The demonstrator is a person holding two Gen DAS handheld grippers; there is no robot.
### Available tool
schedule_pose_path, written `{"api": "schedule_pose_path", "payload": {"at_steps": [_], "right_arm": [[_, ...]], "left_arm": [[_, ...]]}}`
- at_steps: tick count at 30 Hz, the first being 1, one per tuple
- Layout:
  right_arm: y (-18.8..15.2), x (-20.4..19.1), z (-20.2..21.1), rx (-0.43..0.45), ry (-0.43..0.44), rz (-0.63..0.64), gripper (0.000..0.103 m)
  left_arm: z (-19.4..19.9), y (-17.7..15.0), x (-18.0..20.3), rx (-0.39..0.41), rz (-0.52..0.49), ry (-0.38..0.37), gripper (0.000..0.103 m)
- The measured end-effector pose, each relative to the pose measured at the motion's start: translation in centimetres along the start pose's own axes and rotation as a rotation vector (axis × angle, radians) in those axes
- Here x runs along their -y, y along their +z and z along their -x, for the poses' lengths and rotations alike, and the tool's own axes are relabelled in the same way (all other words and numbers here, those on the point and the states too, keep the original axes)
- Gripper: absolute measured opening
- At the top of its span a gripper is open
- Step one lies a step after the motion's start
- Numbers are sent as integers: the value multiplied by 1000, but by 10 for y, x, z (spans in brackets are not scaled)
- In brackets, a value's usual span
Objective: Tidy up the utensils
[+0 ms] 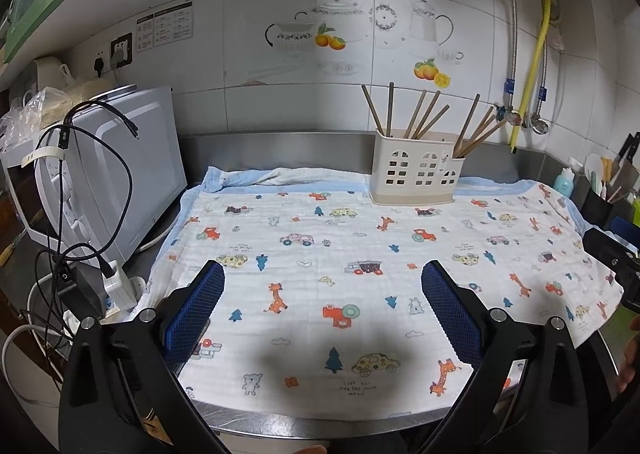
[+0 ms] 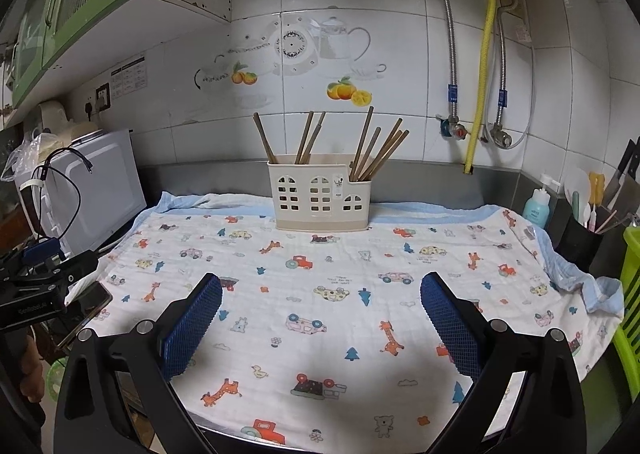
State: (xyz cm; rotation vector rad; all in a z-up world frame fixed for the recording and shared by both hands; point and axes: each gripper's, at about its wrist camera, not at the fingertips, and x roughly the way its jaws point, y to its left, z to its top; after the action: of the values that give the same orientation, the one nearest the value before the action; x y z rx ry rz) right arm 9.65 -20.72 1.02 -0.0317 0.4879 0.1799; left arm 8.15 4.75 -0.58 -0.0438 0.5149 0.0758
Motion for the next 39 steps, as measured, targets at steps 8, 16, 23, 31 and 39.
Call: {"api": "schedule_pose_path", "payload": {"at_steps": [8, 16, 23, 31, 39], "right_arm": [[0, -4, 3, 2, 6, 15, 96], [1, -6, 3, 3, 9, 18, 96], [2, -5, 3, 6, 7, 18, 96], [2, -4, 4, 6, 10, 20, 96], [2, -3, 4, 11, 10, 17, 96]], "left_arm": [[3, 0, -3, 5, 10, 0, 98], [5, -1, -2, 6, 7, -5, 98], [7, 1, 5, 9, 9, -29, 98], [9, 3, 13, 16, -8, -37, 98], [10, 2, 18, 18, -20, -41, 98]]}}
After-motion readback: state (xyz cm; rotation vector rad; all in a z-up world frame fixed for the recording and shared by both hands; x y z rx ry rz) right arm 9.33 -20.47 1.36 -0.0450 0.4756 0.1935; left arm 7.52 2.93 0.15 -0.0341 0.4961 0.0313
